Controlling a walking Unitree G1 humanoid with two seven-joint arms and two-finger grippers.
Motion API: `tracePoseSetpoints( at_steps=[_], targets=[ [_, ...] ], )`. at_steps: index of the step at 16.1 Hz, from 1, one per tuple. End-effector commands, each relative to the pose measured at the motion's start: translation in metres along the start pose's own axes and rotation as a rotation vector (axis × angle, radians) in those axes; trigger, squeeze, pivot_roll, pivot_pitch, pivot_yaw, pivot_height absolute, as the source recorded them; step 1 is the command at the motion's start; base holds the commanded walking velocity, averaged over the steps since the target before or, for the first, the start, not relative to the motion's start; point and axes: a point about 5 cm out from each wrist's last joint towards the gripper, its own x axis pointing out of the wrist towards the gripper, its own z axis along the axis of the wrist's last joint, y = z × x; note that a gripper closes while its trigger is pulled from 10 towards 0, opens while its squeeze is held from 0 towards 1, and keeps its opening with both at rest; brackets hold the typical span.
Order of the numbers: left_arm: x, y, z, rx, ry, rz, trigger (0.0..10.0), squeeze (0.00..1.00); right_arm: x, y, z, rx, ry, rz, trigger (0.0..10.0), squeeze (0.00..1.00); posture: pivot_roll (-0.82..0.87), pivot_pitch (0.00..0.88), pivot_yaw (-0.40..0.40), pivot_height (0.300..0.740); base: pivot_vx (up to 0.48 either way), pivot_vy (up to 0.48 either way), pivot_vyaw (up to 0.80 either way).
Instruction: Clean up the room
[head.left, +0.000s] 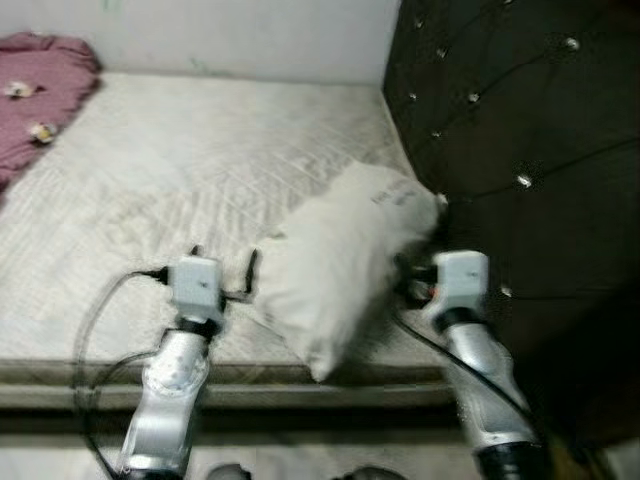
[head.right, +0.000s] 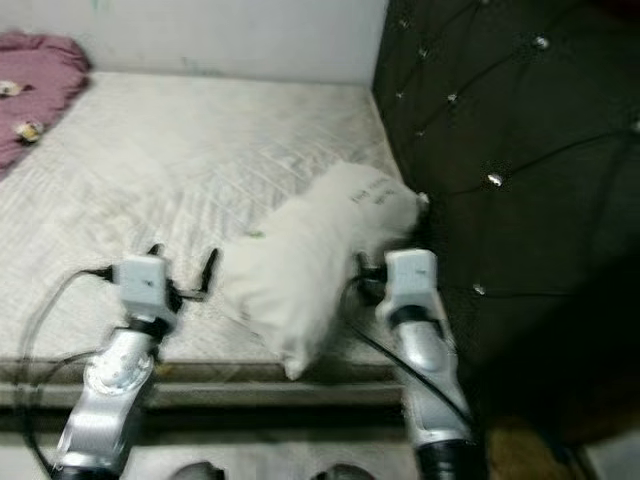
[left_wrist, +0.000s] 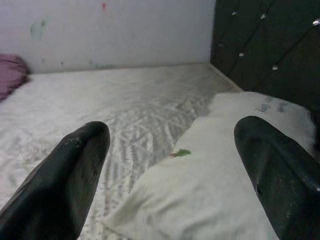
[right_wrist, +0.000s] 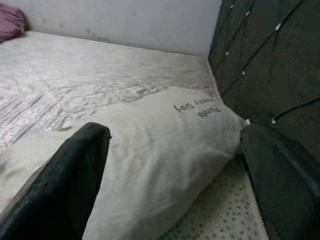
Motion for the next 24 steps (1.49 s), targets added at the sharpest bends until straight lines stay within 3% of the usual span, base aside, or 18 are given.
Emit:
tracePoseSetpoints(
  at_steps=[1,15,24],
  targets=[
    [0.0002,-0.0054,0.0000,-0.016,-0.003,-0.022,10.0,0.00,-0.0006,-0.0066,0.0018,-0.013,-0.005,-0.015,10.0,0.00,-0.06,0.000,-0.020,0.740,0.000,0.000,0.00],
    [-0.0017,-0.0082,0.0021,-0.038,-0.019,-0.069,10.0,0.00,-0.0032,-0.0048,-0.0006,-0.014,0.005,0.008,10.0,0.00,-0.06,0.000,-0.018,0.740,0.000,0.000,0.12],
    [-0.0017,-0.0098,0.0029,-0.046,-0.025,-0.083,10.0,0.00,-0.0025,-0.0052,-0.0009,-0.013,0.008,0.008,10.0,0.00,-0.06,0.000,-0.019,0.740,0.278,0.000,0.00]
  ],
)
